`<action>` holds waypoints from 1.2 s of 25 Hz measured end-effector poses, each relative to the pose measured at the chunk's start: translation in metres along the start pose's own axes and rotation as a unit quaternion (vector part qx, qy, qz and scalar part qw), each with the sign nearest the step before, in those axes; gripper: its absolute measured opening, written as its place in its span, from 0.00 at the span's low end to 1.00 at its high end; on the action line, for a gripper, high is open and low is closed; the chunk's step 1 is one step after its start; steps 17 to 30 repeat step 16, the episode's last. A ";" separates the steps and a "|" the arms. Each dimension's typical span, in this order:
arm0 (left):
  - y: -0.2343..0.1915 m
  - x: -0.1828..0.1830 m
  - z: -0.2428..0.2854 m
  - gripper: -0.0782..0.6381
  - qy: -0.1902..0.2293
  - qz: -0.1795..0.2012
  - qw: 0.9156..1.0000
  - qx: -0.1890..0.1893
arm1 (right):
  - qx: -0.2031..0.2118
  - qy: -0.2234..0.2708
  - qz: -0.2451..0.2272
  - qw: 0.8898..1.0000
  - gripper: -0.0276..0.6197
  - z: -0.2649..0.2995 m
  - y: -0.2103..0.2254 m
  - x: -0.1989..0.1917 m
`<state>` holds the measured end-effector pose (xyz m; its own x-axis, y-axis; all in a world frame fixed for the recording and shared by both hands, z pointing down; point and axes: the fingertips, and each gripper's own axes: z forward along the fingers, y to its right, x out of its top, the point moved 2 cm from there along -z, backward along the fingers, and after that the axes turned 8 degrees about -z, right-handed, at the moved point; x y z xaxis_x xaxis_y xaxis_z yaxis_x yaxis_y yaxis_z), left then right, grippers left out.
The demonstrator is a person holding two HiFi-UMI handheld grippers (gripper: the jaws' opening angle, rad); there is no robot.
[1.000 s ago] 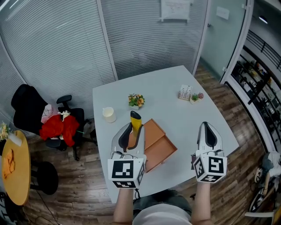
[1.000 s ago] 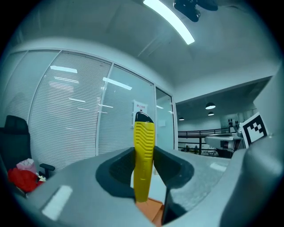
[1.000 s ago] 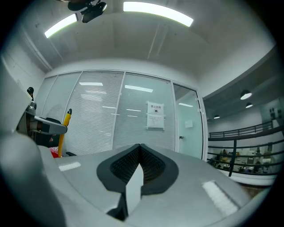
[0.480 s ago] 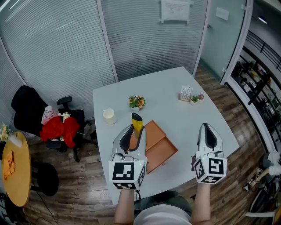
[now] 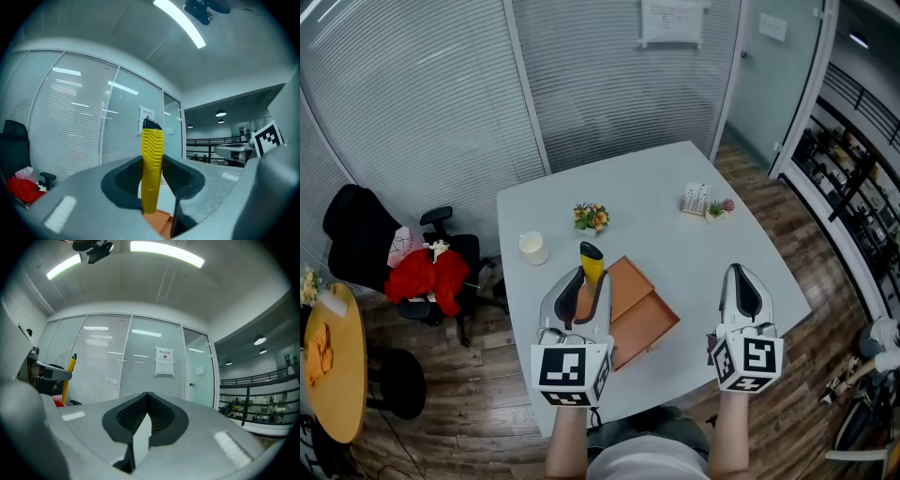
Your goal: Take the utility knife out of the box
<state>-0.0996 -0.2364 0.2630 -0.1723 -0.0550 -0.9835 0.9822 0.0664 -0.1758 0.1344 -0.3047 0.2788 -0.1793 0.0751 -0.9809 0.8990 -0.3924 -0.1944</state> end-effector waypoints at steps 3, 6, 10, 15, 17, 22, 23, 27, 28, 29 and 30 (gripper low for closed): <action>0.000 0.000 0.000 0.30 -0.002 0.000 1.000 -0.001 | -0.001 -0.002 -0.001 1.000 0.08 0.000 0.001 -0.001; 0.001 0.000 0.000 0.30 -0.002 0.000 1.000 -0.001 | -0.003 -0.002 -0.001 1.000 0.08 -0.002 0.002 -0.001; 0.002 -0.002 0.000 0.30 -0.002 0.000 1.000 -0.001 | -0.004 -0.003 -0.001 1.000 0.08 -0.003 0.002 -0.002; 0.004 -0.005 0.000 0.30 -0.005 0.000 1.000 -0.002 | -0.006 -0.004 -0.002 1.000 0.08 -0.005 0.004 -0.004; 0.004 -0.005 0.001 0.30 -0.006 0.000 1.000 -0.002 | -0.006 -0.004 -0.002 1.000 0.08 -0.005 0.005 -0.005; 0.004 -0.005 0.001 0.30 -0.006 0.000 1.000 -0.002 | -0.006 -0.004 -0.002 1.000 0.08 -0.005 0.005 -0.005; 0.004 -0.005 0.001 0.30 -0.006 0.000 1.000 -0.002 | -0.006 -0.004 -0.002 1.000 0.08 -0.005 0.005 -0.005; 0.004 -0.005 0.001 0.30 -0.006 0.000 1.000 -0.002 | -0.006 -0.004 -0.002 1.000 0.08 -0.005 0.005 -0.005; 0.004 -0.005 0.001 0.30 -0.006 0.000 1.000 -0.002 | -0.006 -0.004 -0.002 1.000 0.08 -0.005 0.005 -0.005; 0.004 -0.005 0.001 0.30 -0.006 0.000 1.000 -0.002 | -0.006 -0.004 -0.002 1.000 0.08 -0.005 0.005 -0.005; 0.004 -0.005 0.001 0.30 -0.006 0.000 1.000 -0.002 | -0.006 -0.004 -0.002 1.000 0.08 -0.005 0.005 -0.005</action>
